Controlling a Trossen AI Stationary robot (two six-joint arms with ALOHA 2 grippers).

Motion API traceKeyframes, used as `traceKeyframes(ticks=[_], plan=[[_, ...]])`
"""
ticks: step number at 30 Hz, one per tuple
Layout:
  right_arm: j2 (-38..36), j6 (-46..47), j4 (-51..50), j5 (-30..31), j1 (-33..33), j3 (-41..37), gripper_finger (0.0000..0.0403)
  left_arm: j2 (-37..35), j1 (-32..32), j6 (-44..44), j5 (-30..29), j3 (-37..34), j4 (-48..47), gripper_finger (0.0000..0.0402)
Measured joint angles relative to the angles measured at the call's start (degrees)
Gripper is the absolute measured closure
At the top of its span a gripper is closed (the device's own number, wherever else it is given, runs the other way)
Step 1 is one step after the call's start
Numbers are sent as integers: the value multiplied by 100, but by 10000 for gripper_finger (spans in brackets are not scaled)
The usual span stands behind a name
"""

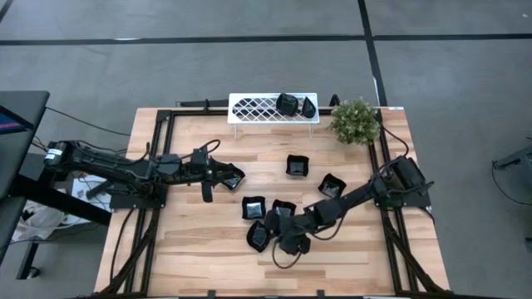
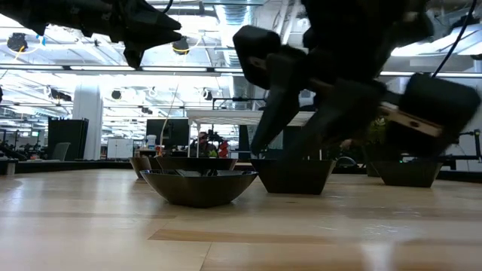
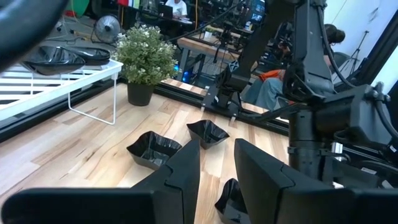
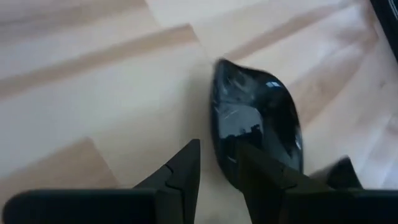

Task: Pick & Place Mini shaped plates
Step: Stack the leaf shaped plate on top of the leaf shaped plate on the shelf

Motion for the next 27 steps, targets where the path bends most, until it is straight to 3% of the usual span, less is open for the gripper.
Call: traceKeyframes(ticks=[7,27], plan=[[74,7,7,352,61,-2,305,0,0,-2,0,0,32,300],[118,23,72,305,54,-2,305,0,0,-2,0,0,75,300]])
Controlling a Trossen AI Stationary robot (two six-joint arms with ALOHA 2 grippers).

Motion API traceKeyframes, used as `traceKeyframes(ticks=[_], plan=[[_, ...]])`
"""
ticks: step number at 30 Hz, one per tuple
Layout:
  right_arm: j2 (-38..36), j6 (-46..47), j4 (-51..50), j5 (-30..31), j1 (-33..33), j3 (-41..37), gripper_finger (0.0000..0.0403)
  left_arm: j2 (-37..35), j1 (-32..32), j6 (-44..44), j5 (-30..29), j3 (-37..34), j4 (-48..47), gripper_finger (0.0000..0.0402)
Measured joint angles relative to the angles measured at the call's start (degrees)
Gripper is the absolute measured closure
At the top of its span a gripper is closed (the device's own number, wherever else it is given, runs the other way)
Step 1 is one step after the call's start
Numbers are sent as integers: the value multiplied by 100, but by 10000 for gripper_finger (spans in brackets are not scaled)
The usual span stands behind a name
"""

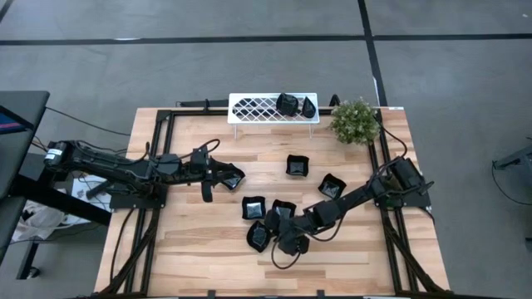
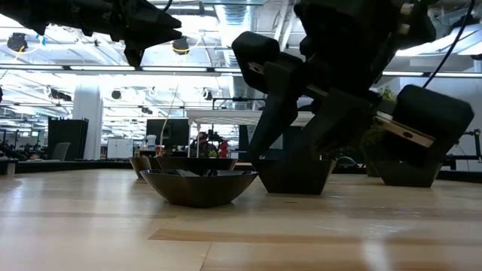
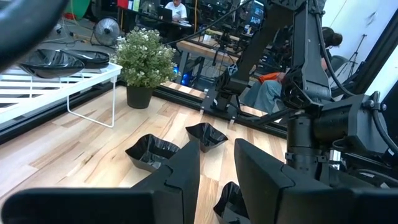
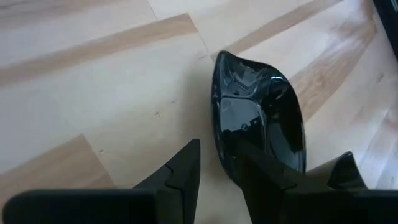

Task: Pick & Place Mini shaped plates
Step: Stack the leaf shaped plate on top of the leaf shaped plate on the shelf

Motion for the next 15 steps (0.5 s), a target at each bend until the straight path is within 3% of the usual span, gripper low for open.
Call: traceKeyframes(ticks=[15], plan=[[271,-119,199,-236,-120,52,305,2,0,0,0,0,82,300]])
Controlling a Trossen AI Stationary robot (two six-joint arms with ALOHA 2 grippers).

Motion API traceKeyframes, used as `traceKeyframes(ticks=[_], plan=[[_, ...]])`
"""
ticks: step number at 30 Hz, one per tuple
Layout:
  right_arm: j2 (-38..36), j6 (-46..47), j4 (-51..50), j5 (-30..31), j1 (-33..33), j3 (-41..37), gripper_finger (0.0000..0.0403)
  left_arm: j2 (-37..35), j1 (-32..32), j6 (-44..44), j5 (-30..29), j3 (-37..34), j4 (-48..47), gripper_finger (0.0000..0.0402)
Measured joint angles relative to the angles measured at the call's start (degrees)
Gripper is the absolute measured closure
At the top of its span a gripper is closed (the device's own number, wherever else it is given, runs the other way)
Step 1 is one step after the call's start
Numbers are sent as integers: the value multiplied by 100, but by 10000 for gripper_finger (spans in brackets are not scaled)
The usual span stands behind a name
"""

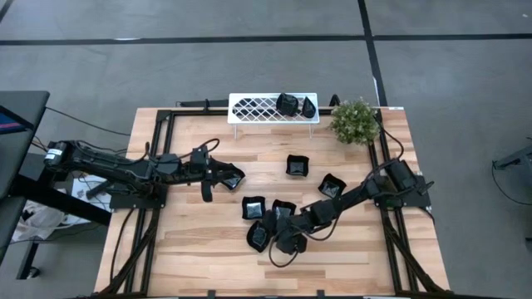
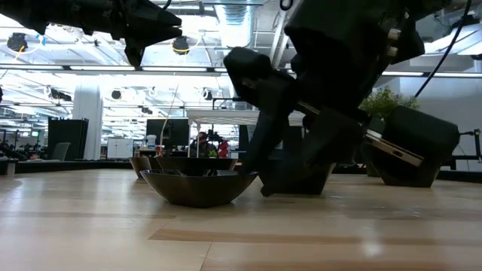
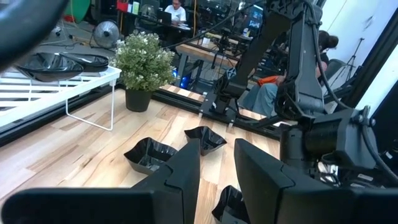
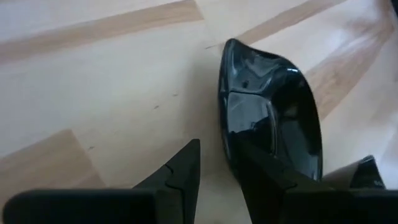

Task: Pick & Place Mini shaped plates
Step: Stack the leaf shaped plate on top of the leaf shaped plate on the shelf

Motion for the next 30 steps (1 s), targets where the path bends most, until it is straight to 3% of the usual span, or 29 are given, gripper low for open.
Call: traceKeyframes(ticks=[30], plan=[[-2,54,-125,-579,-225,96,313,0,0,2,0,2,38,300]])
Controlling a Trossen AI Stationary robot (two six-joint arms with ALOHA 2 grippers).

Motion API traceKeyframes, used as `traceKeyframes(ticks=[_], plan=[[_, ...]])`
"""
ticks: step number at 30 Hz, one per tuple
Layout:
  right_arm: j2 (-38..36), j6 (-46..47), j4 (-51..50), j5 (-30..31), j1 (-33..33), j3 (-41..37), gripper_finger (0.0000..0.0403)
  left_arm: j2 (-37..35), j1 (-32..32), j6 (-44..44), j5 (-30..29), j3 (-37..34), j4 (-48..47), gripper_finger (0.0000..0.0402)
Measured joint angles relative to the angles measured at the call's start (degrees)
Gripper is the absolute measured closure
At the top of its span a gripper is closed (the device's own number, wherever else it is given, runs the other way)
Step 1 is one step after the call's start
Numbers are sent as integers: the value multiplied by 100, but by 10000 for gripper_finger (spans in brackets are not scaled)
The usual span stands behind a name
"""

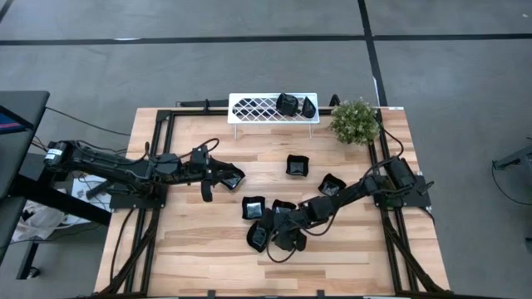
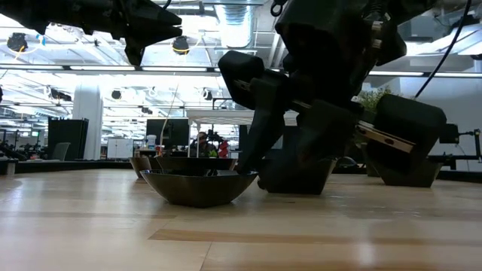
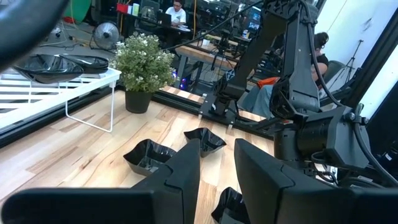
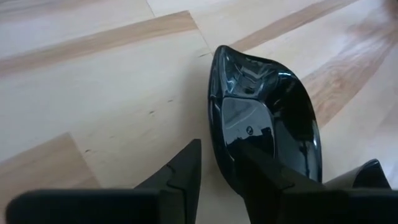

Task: Pick & Place Mini shaped plates
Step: Stack the leaf shaped plate on top of the leaf shaped plate on the shelf

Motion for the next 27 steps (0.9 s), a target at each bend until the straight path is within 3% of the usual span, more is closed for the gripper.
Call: traceKeyframes(ticks=[13,27], plan=[[0,-46,-26,-15,-31,0,398,0,0,-2,0,0,4,300],[0,-108,-54,-11,17,0,398,0,0,-1,0,0,6,300]])
